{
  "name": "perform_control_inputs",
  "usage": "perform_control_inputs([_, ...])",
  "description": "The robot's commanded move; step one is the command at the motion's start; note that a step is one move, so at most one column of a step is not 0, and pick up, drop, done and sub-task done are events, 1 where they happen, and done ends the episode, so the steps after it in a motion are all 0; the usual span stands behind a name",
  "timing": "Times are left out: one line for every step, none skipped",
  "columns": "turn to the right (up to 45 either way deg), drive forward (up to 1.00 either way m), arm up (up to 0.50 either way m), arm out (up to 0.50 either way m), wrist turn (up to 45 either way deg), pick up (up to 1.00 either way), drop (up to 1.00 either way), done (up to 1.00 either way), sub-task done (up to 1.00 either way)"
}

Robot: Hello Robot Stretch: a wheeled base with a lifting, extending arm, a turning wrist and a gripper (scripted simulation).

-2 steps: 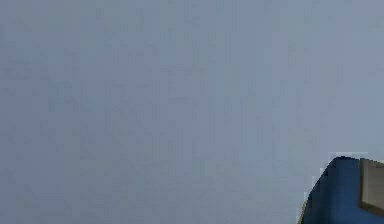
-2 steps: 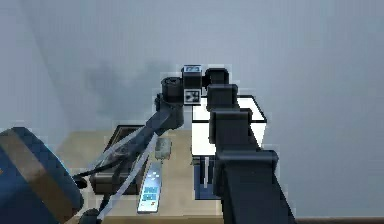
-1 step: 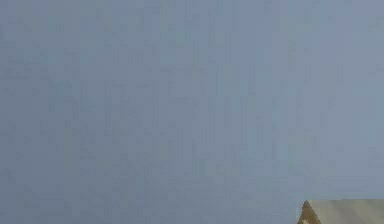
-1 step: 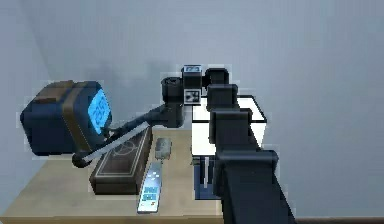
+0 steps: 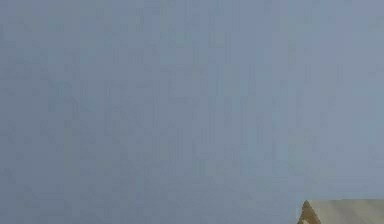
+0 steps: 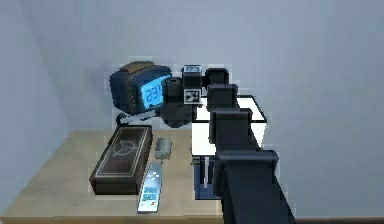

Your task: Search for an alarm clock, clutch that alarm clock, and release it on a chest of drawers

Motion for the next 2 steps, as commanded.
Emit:
perform_control_inputs([0.0,0.00,0.00,0.00,21.0,0.00,0.00,0.00,0.00])
perform_control_inputs([0.0,0.00,-0.26,0.00,0.0,0.00,0.00,0.00,0.00])
